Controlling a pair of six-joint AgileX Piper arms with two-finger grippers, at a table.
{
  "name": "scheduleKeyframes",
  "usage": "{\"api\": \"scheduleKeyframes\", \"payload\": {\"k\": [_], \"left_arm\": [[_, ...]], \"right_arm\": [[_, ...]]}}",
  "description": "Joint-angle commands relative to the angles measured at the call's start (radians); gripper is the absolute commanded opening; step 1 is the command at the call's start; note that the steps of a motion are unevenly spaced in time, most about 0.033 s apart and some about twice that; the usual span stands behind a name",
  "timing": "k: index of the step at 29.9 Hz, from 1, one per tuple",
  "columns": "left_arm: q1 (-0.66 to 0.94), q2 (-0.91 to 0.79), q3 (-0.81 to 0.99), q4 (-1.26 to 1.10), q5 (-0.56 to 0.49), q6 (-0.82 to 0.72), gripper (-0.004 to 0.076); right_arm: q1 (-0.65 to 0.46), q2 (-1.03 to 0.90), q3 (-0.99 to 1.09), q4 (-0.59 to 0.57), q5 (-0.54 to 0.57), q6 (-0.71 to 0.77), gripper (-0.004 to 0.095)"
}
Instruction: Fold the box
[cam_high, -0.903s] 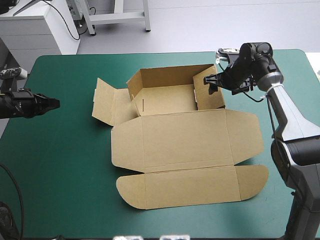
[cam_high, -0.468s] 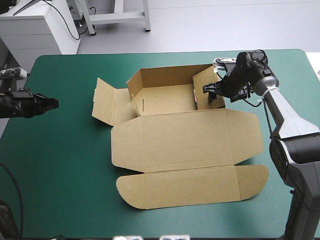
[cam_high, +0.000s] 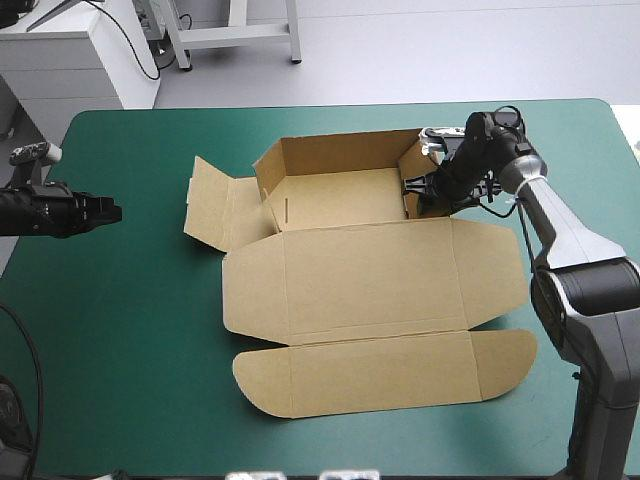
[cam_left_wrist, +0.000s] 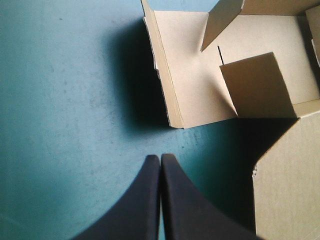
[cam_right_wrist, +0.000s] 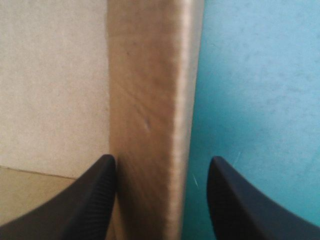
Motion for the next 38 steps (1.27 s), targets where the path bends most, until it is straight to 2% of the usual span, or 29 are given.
{"api": "scheduleKeyframes", "payload": {"k": [1,5,8,13,21,29,34,38], "left_arm": [[0.002,-0.026,-0.026,-0.055,-0.013,-0.003,-0.0008],[0.002,-0.013,-0.026,-0.066,-0.013,-0.006,-0.0008],[0.002,-0.003,-0.026,-0.066,-0.016,-0.006,-0.0008],[0.002,0.018,-0.026,-0.121,-0.019,-0.006,-0.0008],[0.002,0.058,-0.026,-0.144,-0.021,-0.001,-0.0008],[-0.008,0.128,-0.026,-0.255,-0.011,0.005,-0.0008],[-0.089,0.160,-0.026,-0.264,0.003,-0.022,-0.0009],[-0.208,0.160,-0.026,-0.285,-0.078,-0.121,-0.0009]], "right_arm": [[-0.007,-0.058,-0.025,0.014,0.017,-0.036,0.0304],[-0.011,-0.058,-0.040,0.000,0.036,-0.053,-0.0022],[-0.015,-0.058,-0.119,0.000,0.091,-0.063,-0.0016],[-0.029,-0.128,-0.266,0.001,0.091,-0.053,-0.0016],[-0.047,-0.338,-0.275,0.011,0.091,-0.091,-0.0016],[-0.041,-0.452,-0.275,0.194,0.091,-0.139,-0.0016],[0.020,-0.460,-0.262,0.184,0.091,-0.146,-0.0016],[0.078,-0.460,-0.195,0.119,0.089,-0.163,-0.0013]]}}
